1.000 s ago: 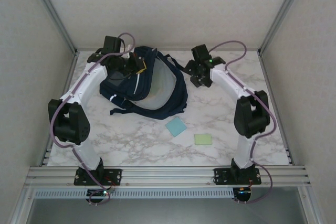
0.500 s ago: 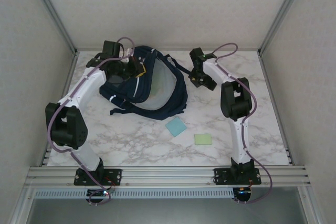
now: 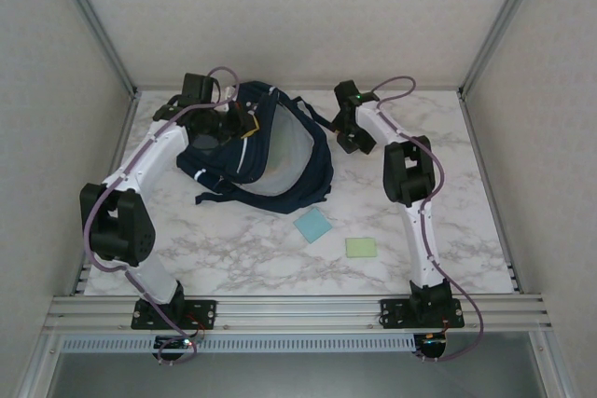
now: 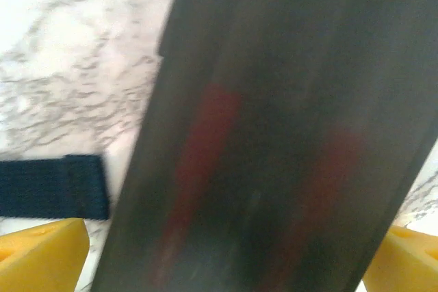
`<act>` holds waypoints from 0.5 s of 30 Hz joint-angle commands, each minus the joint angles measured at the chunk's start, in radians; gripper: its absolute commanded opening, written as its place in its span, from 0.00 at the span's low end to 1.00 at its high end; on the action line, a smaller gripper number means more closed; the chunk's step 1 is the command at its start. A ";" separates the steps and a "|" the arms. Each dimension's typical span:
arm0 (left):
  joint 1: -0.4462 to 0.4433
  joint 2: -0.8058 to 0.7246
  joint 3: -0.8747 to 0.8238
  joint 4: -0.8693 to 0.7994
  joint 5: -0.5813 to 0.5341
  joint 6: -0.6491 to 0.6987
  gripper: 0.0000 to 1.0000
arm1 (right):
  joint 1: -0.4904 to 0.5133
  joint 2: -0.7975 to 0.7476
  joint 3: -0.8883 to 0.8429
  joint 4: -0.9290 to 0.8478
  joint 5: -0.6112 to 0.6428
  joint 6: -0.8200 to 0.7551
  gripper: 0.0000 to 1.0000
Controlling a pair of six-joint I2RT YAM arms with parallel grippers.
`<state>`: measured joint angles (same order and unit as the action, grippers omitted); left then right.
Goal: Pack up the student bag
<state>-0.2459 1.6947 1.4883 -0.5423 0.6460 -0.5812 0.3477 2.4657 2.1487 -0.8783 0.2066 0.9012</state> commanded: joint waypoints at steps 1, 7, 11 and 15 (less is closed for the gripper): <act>0.005 -0.060 -0.003 -0.017 0.016 -0.029 0.00 | -0.015 0.022 0.032 -0.024 -0.024 0.031 0.99; 0.002 -0.059 0.004 -0.013 0.018 -0.034 0.00 | -0.022 0.030 0.020 -0.018 -0.039 0.022 0.78; 0.002 -0.062 0.004 -0.016 0.010 -0.034 0.00 | -0.026 0.000 0.006 -0.005 -0.039 -0.007 0.63; 0.001 -0.063 0.000 -0.003 0.008 -0.040 0.00 | -0.026 -0.069 -0.027 -0.001 -0.035 -0.070 0.54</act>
<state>-0.2470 1.6909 1.4879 -0.5423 0.6437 -0.5922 0.3267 2.4641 2.1597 -0.8833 0.1787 0.8944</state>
